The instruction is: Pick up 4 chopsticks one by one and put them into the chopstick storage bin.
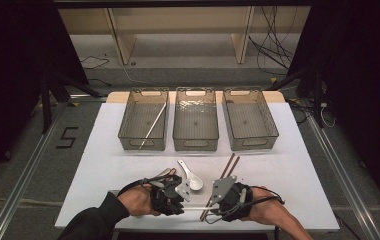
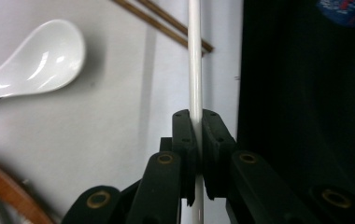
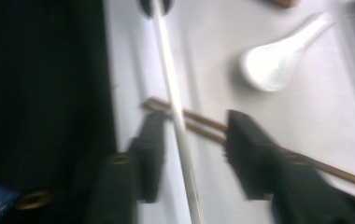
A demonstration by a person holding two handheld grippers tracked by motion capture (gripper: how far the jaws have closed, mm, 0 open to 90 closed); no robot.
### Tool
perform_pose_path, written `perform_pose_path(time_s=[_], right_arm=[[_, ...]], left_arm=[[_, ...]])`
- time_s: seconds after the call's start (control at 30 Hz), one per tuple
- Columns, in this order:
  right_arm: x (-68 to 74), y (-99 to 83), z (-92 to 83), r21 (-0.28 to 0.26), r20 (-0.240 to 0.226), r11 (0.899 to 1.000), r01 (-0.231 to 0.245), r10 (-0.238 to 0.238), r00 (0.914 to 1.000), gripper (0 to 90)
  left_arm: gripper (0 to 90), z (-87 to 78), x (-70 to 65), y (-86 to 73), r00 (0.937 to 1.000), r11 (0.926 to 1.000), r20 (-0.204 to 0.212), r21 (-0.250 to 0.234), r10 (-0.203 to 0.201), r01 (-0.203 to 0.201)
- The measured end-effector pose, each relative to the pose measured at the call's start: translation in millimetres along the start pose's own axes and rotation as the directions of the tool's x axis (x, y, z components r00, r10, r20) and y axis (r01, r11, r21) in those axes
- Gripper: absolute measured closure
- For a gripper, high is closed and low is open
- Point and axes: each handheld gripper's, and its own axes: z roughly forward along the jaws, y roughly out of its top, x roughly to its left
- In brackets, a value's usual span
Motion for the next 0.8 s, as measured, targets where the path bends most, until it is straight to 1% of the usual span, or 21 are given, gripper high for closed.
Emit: perform_pose_path(time_s=[0.03, 0.07, 0.1, 0.17, 0.2, 0.27, 0.3, 0.33, 0.37, 0.47, 0.5, 0.53, 0.57, 0.6, 0.63, 0.67, 0.7, 0.73, 0.8], right_arm=[[-3.1, -1.5, -1.5, -0.017, 0.011, 1.0, -0.008, 0.008, 0.9999, 51.3], [-4.9, -2.9, -3.4, -0.029, 0.013, 0.999, -0.042, 0.042, 0.999, 48.5], [-7.6, -5.0, -4.6, -0.042, 0.016, 0.997, -0.063, 0.064, 0.9978, 45.4], [-12.8, -8.9, -6.0, -0.05, 0.026, 0.992, -0.118, 0.119, 0.9925, 40.6], [-14.9, -11.1, -6.4, -0.057, 0.043, 0.991, -0.123, 0.126, 0.9911, 38.7], [-16.7, -14.0, -8.2, -0.059, 0.069, 0.988, -0.144, 0.148, 0.9866, 35.5], [-17.3, -15.3, -9.0, -0.066, 0.08, 0.986, -0.155, 0.16, 0.9838, 34.6], [-18.2, -16.5, -9.5, -0.074, 0.079, 0.983, -0.17, 0.176, 0.9813, 33.9], [-19.5, -17.9, -10.1, -0.079, 0.078, 0.98, -0.185, 0.191, 0.9784, 32.5], [-23.9, -21.3, -10.6, -0.102, 0.078, 0.963, -0.251, 0.259, 0.9626, 30.4], [-24.9, -22.2, -10.5, -0.113, 0.079, 0.956, -0.271, 0.28, 0.9567, 29.8], [-25.5, -22.6, -10.5, -0.122, 0.078, 0.949, -0.29, 0.3, 0.9506, 29.1], [-26.0, -23.1, -10.4, -0.131, 0.078, 0.945, -0.301, 0.313, 0.9467, 28.5], [-26.5, -23.5, -10.6, -0.135, 0.084, 0.942, -0.306, 0.319, 0.9441, 28.1], [-26.5, -23.5, -10.5, -0.143, 0.085, 0.937, -0.318, 0.331, 0.9397, 27.6], [-26.8, -23.8, -10.4, -0.148, 0.086, 0.935, -0.323, 0.338, 0.9373, 27.3], [-27.0, -24.2, -10.3, -0.148, 0.086, 0.932, -0.33, 0.344, 0.935, 26.9], [-27.7, -24.8, -10.3, -0.151, 0.087, 0.932, -0.33, 0.345, 0.9346, 26.3], [-28.6, -25.7, -10.2, -0.151, 0.092, 0.928, -0.341, 0.356, 0.9299, 25.0]], left_arm=[[85.0, -1.4, 1.1, -1.0, 0.9998, 0.9998, -0.007, -0.005, -0.018, 0.018], [85.0, -3.3, 3.0, -2.0, 0.9995, 0.9996, -0.016, -0.006, -0.027, 0.027], [85.0, -5.0, 4.9, -3.2, 0.9987, 0.999, -0.025, -0.008, -0.044, 0.044], [85.0, -8.1, 8.7, -6.0, 0.9957, 0.9968, -0.049, -0.017, -0.078, 0.078], [84.9, -9.6, 11.1, -7.6, 0.9942, 0.9956, -0.056, -0.02, -0.092, 0.091], [85.0, -13.0, 15.5, -11.1, 0.9868, 0.9896, -0.08, -0.041, -0.141, 0.138], [85.0, -15.0, 17.7, -13.0, 0.9835, 0.9871, -0.091, -0.048, -0.157, 0.153], [84.9, -17.3, 19.8, -14.9, 0.9788, 0.9834, -0.103, -0.058, -0.177, 0.172], [84.9, -19.4, 22.1, -16.8, 0.9735, 0.9782, -0.108, -0.074, -0.202, 0.194], [84.9, -26.4, 28.8, -21.8, 0.9576, 0.9644, -0.134, -0.107, -0.255, 0.242], [84.9, -28.4, 30.5, -23.4, 0.9502, 0.9576, -0.143, -0.124, -0.277, 0.26], [84.9, -30.4, 32.5, -25.1, 0.945, 0.9523, -0.148, -0.137, -0.292, 0.273], [84.9, -32.4, 34.3, -26.7, 0.9408, 0.948, -0.151, -0.147, -0.304, 0.282], [84.9, -34.2, 35.8, -27.8, 0.9353, 0.9431, -0.157, -0.156, -0.317, 0.294], [84.9, -35.8, 37.2, -28.8, 0.9294, 0.9369, -0.16, -0.168, -0.333, 0.306], [84.9, -37.9, 38.9, -30.0, 0.9238, 0.932, -0.166, -0.176, -0.345, 0.317], [84.9, -39.8, 40.7, -31.2, 0.9171, 0.9251, -0.17, -0.19, -0.361, 0.329], [84.9, -41.9, 42.5, -32.6, 0.9109, 0.9192, -0.173, -0.199, -0.374, 0.34], [84.9, -46.3, 46.4, -35.6, 0.8988, 0.9061, -0.177, -0.221, -0.401, 0.361]])
